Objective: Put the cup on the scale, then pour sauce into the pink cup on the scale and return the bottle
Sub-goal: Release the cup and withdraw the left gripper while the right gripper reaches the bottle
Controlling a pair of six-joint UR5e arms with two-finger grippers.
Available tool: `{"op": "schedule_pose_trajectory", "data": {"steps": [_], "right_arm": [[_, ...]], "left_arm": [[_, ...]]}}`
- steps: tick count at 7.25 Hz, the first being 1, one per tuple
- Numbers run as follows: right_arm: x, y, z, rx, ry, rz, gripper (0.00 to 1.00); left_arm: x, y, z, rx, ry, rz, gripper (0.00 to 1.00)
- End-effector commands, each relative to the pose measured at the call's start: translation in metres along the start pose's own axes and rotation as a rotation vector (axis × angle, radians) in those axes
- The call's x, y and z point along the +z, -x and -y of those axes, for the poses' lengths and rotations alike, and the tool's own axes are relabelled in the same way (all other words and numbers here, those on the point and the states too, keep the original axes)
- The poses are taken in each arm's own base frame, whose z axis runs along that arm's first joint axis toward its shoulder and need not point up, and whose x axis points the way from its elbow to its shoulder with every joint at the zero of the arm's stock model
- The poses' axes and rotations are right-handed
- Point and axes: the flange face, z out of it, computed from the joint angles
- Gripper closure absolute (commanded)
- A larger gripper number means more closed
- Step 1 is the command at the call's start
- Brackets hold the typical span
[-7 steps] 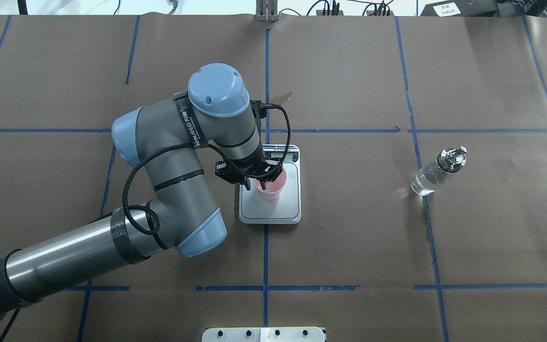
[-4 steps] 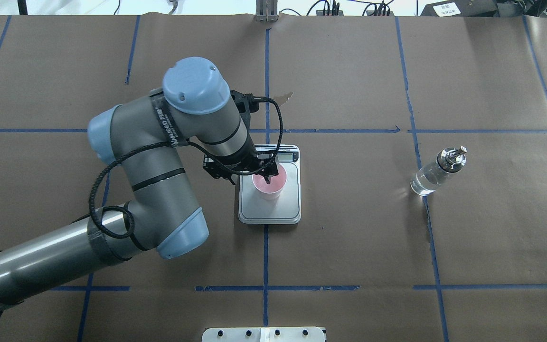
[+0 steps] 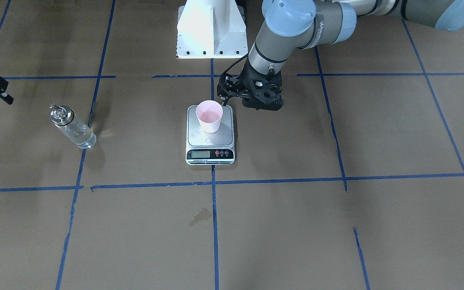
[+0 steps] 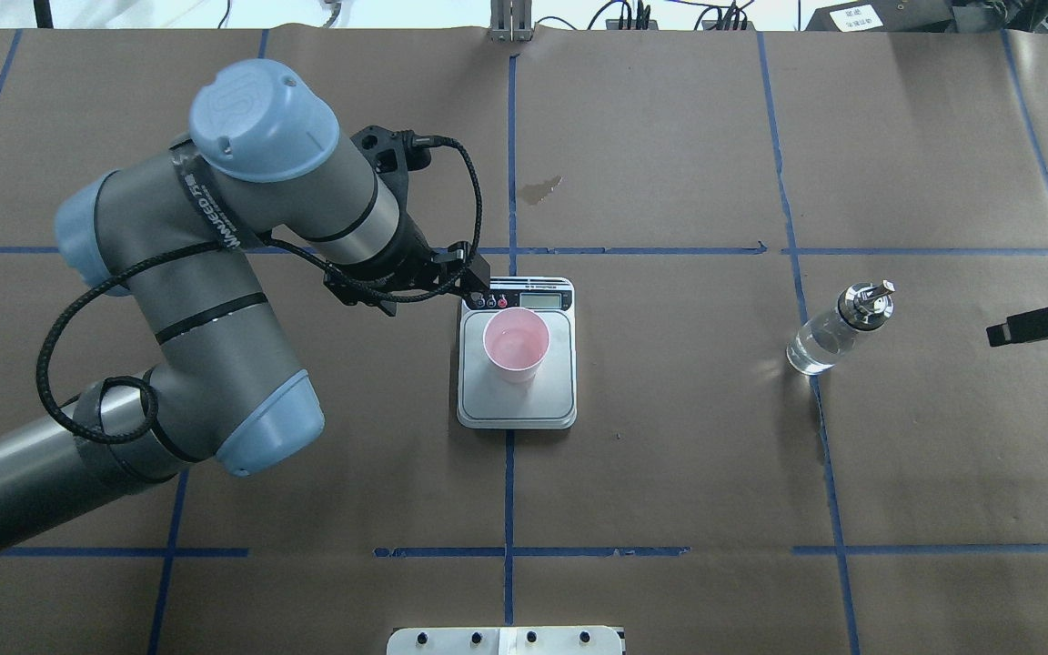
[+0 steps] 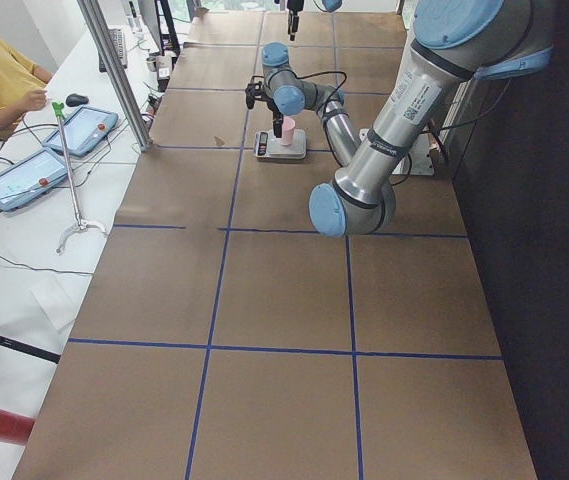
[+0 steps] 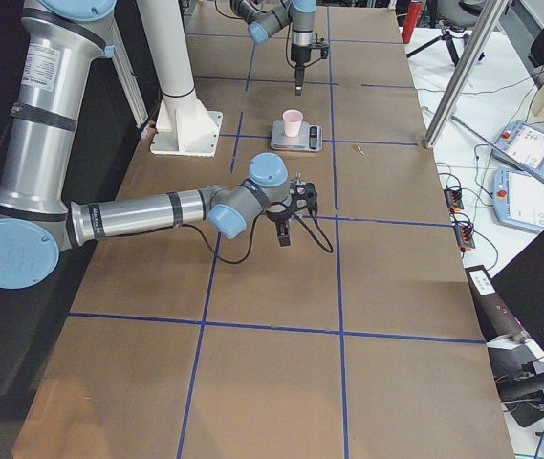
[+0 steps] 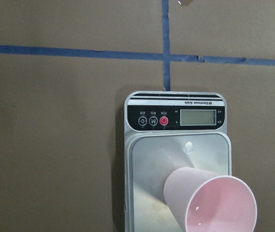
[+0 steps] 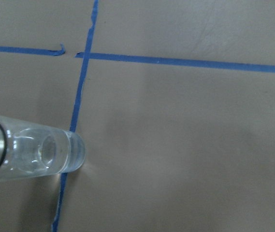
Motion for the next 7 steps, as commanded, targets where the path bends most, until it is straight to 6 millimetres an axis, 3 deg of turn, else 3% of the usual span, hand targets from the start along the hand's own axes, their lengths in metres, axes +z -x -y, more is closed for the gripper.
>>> {"op": "schedule_pose_trajectory", "data": {"steps": [1,3,4,6,7], "right_arm": [[0.039,0.085,-0.047,0.048,-0.016,-0.055,0.03],[0.080,0.138,-0.082,0.102,-0.162,-0.123,0.04],[0.089,0.147,-0.088,0.070,-0.254,-0.155,0.03],[0.106,0.167,-0.096,0.047,-0.461,-0.196,0.01],[0.127,0.181,-0.104,0.004,-0.625,-0.230,0.00]], "left_arm": [[-0.025,0.022,0.023,-0.028,-0.052,0.002,0.00],[-0.031,0.035,0.033,-0.040,-0.070,0.011,0.00],[-0.040,0.041,0.037,-0.026,-0.097,-0.020,0.00],[-0.041,0.113,0.039,0.090,-0.149,-0.033,0.00],[-0.045,0.143,0.042,0.145,-0.159,0.000,0.00]]}}
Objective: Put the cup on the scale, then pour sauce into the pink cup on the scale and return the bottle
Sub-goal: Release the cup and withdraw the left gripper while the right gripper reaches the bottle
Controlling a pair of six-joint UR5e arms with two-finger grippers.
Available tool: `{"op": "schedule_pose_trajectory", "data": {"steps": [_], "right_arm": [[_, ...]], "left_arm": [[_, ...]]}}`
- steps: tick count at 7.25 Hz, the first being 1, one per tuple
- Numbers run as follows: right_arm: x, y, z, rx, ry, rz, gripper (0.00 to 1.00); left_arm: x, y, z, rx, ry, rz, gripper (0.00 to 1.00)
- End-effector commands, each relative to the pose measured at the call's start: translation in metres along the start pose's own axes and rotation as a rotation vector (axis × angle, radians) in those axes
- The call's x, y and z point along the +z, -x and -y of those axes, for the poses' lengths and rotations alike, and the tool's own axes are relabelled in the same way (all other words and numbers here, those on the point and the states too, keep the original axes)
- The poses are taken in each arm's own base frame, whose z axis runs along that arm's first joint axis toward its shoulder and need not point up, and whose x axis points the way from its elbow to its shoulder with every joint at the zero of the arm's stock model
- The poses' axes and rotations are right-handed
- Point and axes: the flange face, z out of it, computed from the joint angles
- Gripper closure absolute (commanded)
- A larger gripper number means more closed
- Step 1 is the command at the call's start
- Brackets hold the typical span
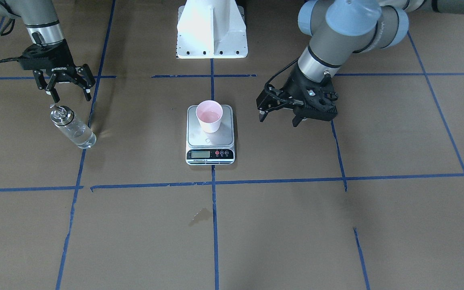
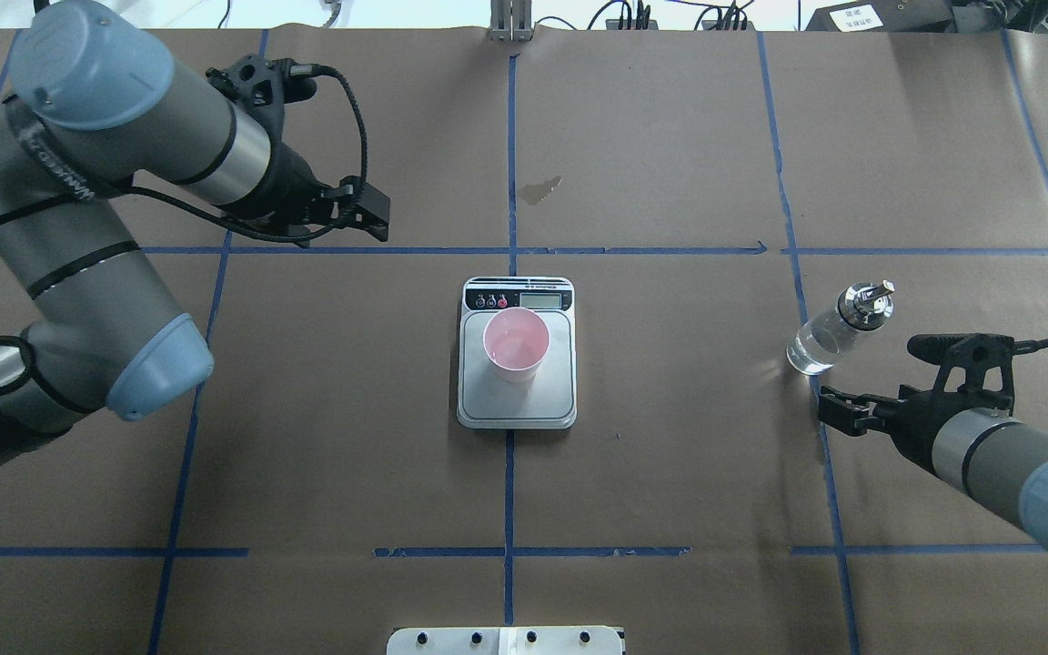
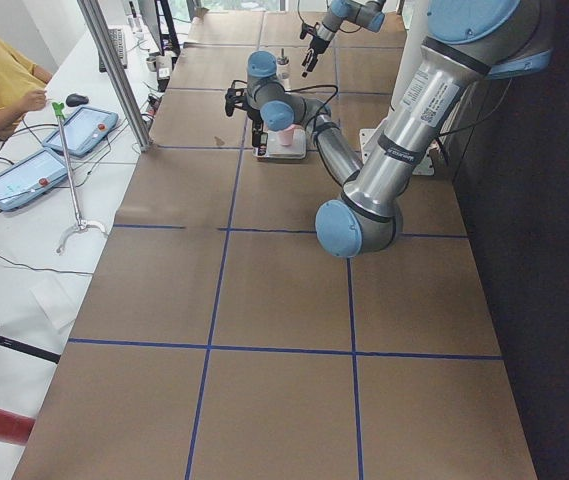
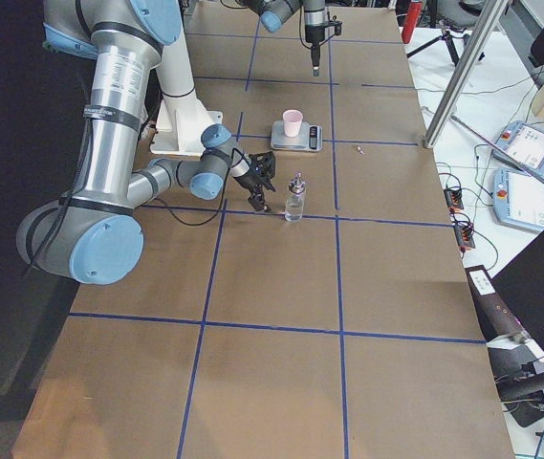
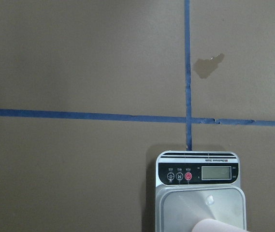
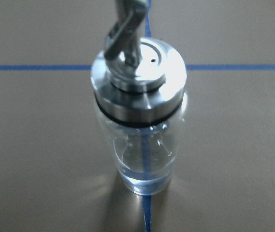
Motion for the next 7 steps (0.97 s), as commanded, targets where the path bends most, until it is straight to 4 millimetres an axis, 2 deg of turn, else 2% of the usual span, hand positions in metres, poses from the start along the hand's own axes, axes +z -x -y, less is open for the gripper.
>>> {"op": "schedule_pose_trajectory", "data": {"steps": [1,2,3,5,6,7], "right_arm": [[0.017,0.021,-0.026,-0.024,-0.255,-0.034,0.00],[0.013,0.023,-0.021,-0.007,-0.290,-0.018,0.00],[0.010,0.020,-0.014,0.009,-0.397,-0.014,0.00],[0.028,0.001,-0.023,0.038,-0.485,0.005,0.01],[0.044,-0.018,-0.035,0.063,-0.519,0.043,0.01],[0.057,-0.010,-0.041,0.011,-0.543,0.035,0.01]], "left_arm": [[-0.004,0.056,0.000,0.083,-0.016,0.041,0.00],[-0.006,0.061,0.003,0.086,-0.023,0.047,0.00],[-0.007,0.077,0.004,0.089,-0.023,0.066,0.00],[-0.017,0.121,0.011,0.192,-0.030,0.116,0.00],[-0.021,0.142,0.010,0.221,-0.027,0.139,0.00],[-0.023,0.147,0.011,0.229,-0.028,0.143,0.00]]}}
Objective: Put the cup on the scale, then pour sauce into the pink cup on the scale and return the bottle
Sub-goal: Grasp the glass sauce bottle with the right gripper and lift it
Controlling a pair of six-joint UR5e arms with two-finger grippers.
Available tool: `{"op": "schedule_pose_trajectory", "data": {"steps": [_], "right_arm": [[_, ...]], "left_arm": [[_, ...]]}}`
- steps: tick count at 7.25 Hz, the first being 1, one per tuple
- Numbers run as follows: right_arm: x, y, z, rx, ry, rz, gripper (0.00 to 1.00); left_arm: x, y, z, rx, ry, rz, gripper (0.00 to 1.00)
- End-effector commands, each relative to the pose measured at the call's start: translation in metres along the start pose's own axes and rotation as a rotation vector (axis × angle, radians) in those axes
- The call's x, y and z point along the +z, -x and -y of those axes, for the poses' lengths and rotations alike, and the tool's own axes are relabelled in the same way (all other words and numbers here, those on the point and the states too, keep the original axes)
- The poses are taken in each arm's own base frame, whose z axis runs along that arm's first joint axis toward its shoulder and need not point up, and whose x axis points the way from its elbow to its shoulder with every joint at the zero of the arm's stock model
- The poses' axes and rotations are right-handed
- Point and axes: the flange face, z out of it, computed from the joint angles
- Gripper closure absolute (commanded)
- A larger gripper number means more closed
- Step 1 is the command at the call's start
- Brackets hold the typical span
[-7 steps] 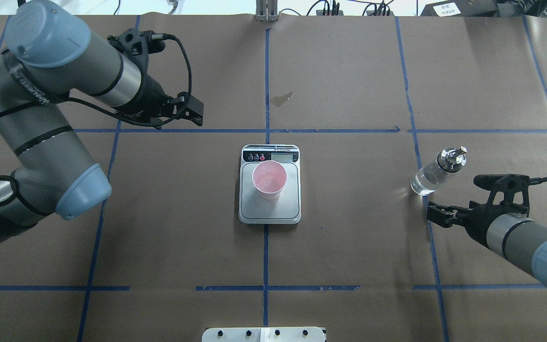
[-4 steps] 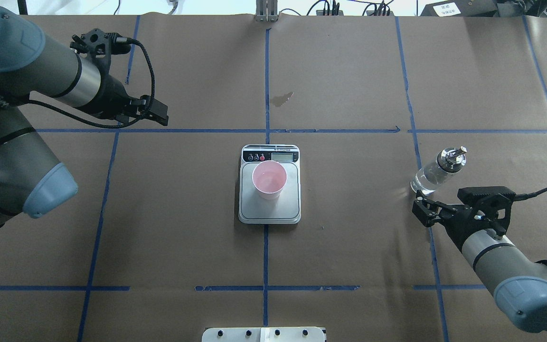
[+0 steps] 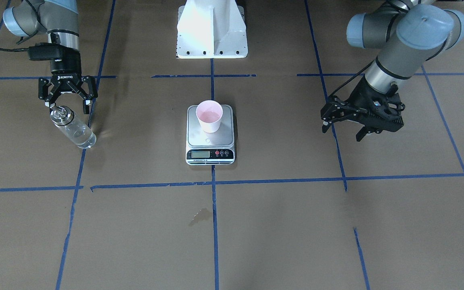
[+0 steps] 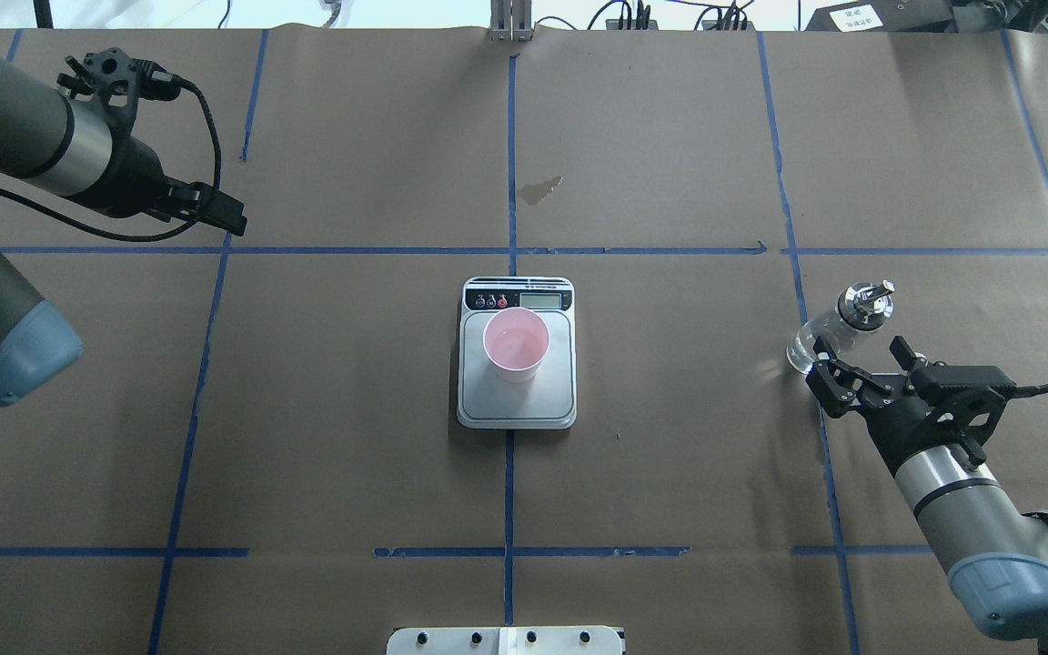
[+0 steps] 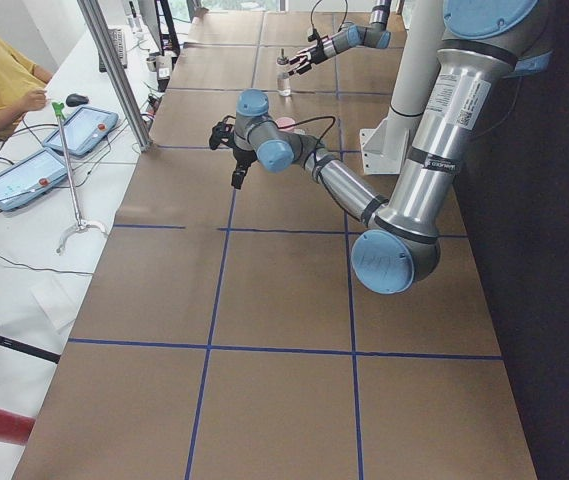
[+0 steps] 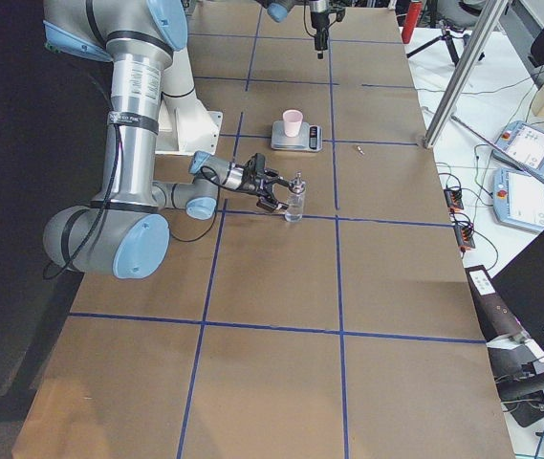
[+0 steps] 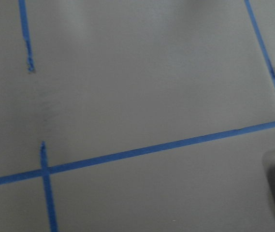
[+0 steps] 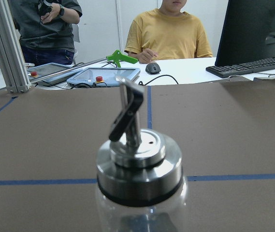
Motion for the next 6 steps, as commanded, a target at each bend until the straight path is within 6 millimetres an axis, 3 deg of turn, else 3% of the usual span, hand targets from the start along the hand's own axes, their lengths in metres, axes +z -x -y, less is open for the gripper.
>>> {"op": "schedule_pose_trajectory", "data": {"steps": [1,6], "right_arm": [[0.0111,0.0022,-0.0177,-0.069,-0.064,0.013,0.01],[0.0131,0.0072,-0.0226,-0.114,-0.059,0.018,0.00]], "left_arm": [[-0.0066,0.0148,-0.0008,0.022,-0.009,0.014,0.00],[-0.0109,0.0137,-0.0014,0.023,-0.017,0.013,0.00]]}}
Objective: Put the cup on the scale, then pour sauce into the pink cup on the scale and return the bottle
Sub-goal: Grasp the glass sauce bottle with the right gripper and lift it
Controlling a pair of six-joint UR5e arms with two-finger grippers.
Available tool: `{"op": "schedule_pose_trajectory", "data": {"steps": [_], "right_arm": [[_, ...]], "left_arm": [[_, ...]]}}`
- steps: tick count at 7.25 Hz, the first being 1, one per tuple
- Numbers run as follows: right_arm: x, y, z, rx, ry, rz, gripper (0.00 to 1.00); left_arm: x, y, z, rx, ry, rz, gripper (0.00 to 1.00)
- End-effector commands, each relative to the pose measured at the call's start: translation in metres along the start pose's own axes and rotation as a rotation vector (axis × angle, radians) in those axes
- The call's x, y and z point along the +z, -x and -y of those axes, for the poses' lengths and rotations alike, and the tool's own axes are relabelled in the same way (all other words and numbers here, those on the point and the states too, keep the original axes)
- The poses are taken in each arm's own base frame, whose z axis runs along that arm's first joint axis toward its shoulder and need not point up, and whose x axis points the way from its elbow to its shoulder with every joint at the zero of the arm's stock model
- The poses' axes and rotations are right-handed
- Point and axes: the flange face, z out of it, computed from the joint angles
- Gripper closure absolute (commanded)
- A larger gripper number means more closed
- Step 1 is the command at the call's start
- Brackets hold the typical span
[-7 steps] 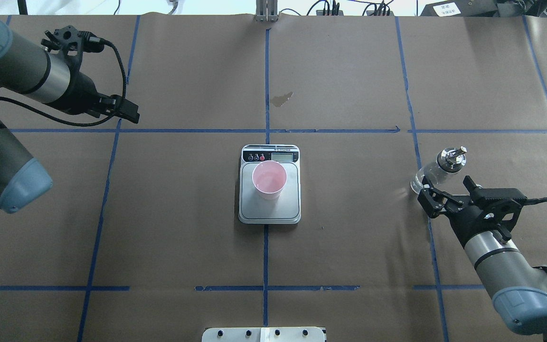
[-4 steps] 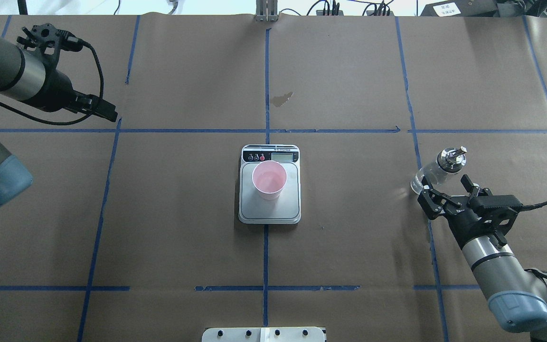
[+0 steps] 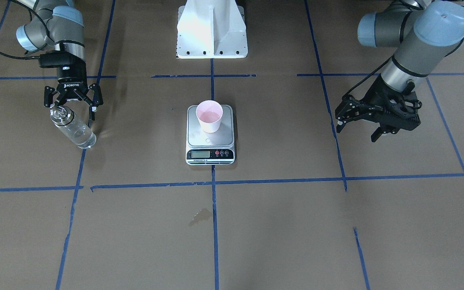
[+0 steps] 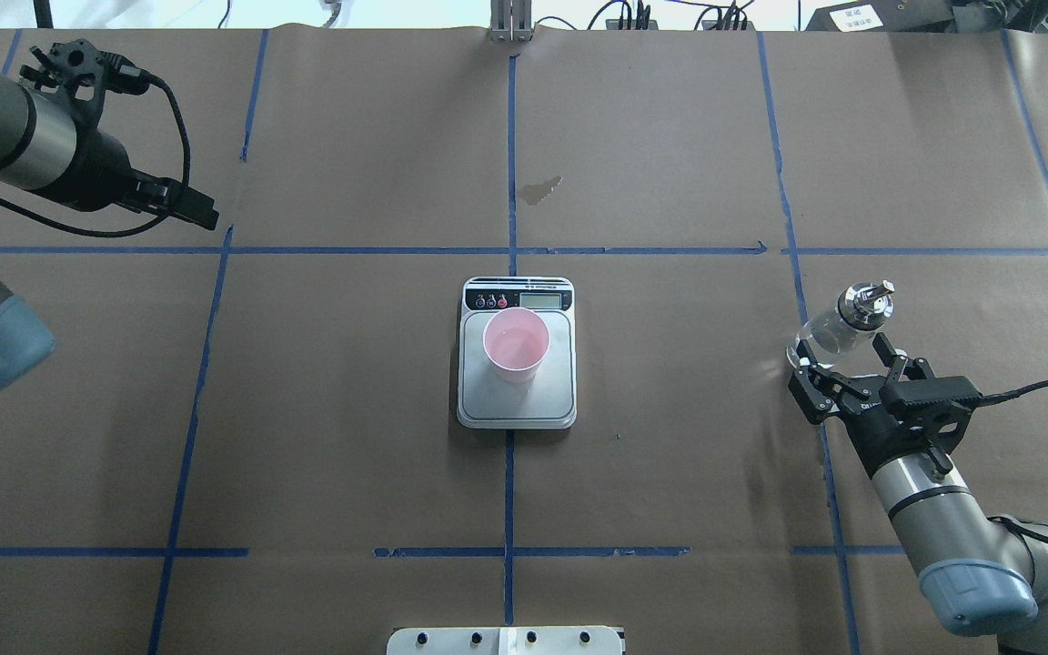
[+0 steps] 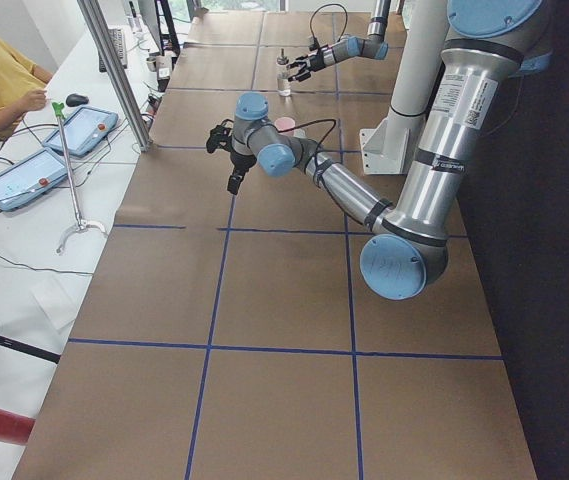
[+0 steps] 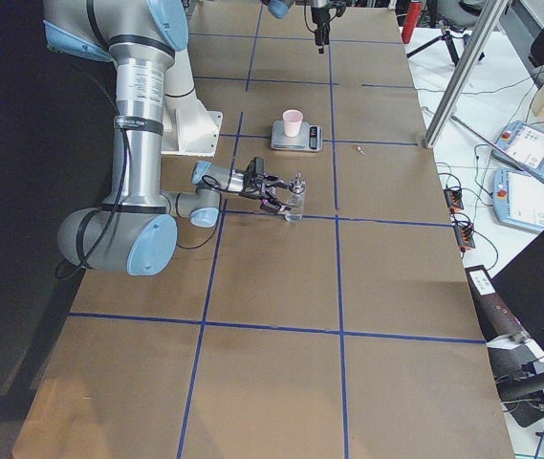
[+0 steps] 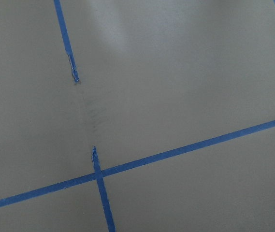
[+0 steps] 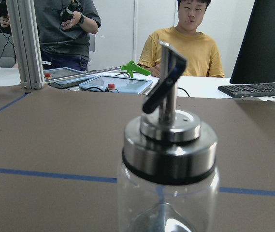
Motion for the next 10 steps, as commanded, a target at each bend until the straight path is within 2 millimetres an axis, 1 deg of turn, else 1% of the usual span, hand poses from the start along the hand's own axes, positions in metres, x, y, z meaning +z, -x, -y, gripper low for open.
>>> {"op": "schedule_pose_trajectory", "data": {"steps": [1,2,3,4,5,6,7,9,10], "right_arm": [[0.002,0.006,0.003,-0.014,-0.003,0.004,0.00],[0.006,0.007,0.007,-0.008,-0.005,0.001,0.00],[0.013,0.001,0.010,-0.011,0.002,-0.009,0.00],[0.020,-0.007,0.007,-0.021,0.015,-0.020,0.00],[0.025,-0.003,0.006,-0.017,0.012,-0.023,0.00],[0.028,-0.003,0.001,-0.024,0.015,-0.026,0.00],[0.030,0.000,0.001,-0.021,0.014,-0.026,0.00],[0.034,-0.004,0.000,-0.026,0.028,-0.029,0.01],[0.035,-0.004,0.002,-0.026,0.026,-0.029,0.14]], "left_arm": [[-0.001,0.001,0.001,0.000,-0.013,0.015,0.00],[-0.001,0.002,0.003,-0.001,-0.027,0.030,0.00],[-0.001,0.003,0.003,-0.001,-0.027,0.032,0.00],[-0.001,0.002,0.003,-0.002,-0.028,0.031,0.00],[-0.001,0.002,0.003,-0.004,-0.028,0.031,0.00],[-0.001,0.002,0.003,-0.005,-0.028,0.031,0.00],[-0.002,0.002,0.003,-0.004,-0.029,0.030,0.00],[-0.004,0.000,0.003,-0.004,-0.033,0.028,0.00],[-0.004,0.000,0.003,-0.004,-0.032,0.028,0.00]]}}
